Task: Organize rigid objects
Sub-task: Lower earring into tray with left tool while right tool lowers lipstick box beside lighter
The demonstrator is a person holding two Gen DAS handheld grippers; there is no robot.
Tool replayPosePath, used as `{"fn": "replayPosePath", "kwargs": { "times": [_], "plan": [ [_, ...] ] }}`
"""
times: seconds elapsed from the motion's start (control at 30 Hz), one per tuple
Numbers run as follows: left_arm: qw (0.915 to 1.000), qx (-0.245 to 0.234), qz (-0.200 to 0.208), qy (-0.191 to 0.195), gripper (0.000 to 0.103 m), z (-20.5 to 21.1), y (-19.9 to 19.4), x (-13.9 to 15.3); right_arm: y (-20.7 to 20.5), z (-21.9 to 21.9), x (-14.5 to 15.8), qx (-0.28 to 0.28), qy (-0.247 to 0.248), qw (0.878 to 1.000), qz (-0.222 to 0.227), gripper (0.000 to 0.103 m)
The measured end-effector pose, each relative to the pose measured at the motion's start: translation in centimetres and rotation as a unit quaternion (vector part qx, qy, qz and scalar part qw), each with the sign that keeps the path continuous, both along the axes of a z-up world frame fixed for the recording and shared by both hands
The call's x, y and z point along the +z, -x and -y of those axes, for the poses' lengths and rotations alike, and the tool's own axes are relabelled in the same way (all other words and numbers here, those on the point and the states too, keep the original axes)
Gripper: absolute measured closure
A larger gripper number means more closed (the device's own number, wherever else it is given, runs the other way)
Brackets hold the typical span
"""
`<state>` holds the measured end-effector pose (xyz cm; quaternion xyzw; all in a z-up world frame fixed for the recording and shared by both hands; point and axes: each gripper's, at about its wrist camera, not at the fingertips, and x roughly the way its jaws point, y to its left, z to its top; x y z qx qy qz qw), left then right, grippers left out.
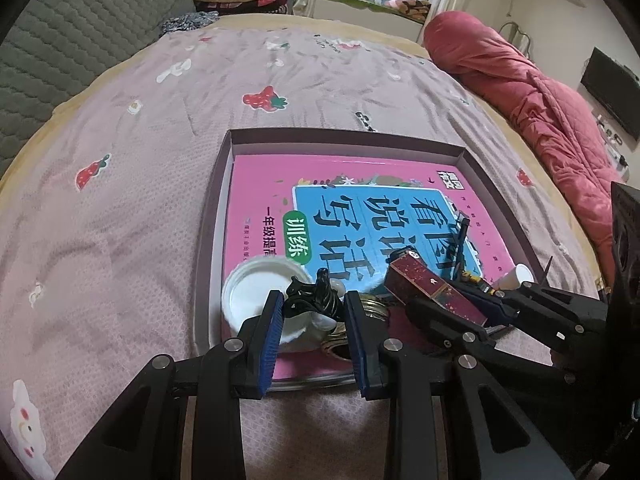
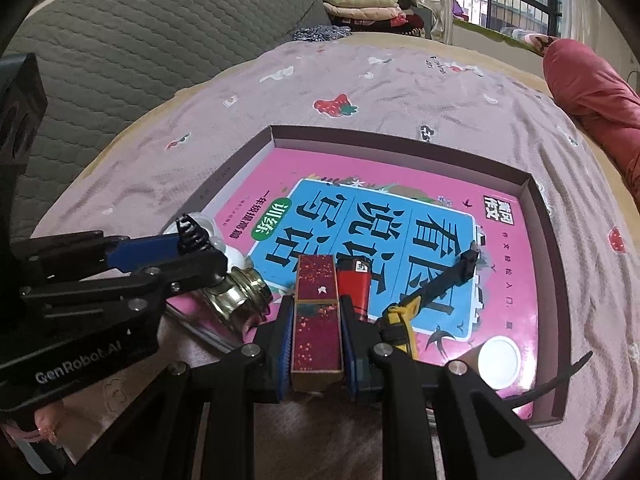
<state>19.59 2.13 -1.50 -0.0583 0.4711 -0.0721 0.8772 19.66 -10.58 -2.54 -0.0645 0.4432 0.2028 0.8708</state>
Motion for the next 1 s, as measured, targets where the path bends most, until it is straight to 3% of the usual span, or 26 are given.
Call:
{"fn": "replayPosePath", "kwargs": {
  "times": [0.57, 1.0],
  "plan": [
    [1.0, -0.002, 0.005, 0.0, 0.072, -0.12, -0.48, -0.37, 0.18, -0.64, -0.63, 0.011, 0.018, 1.0, 0.017, 0.082],
    [0.9997, 0.001, 0.004, 0.025, 0.072, -0.47, 0.06, -0.43, 0.57, 0.01, -0.47, 0.006, 0.006, 1.0, 0.01, 0.081]
  ]
}}
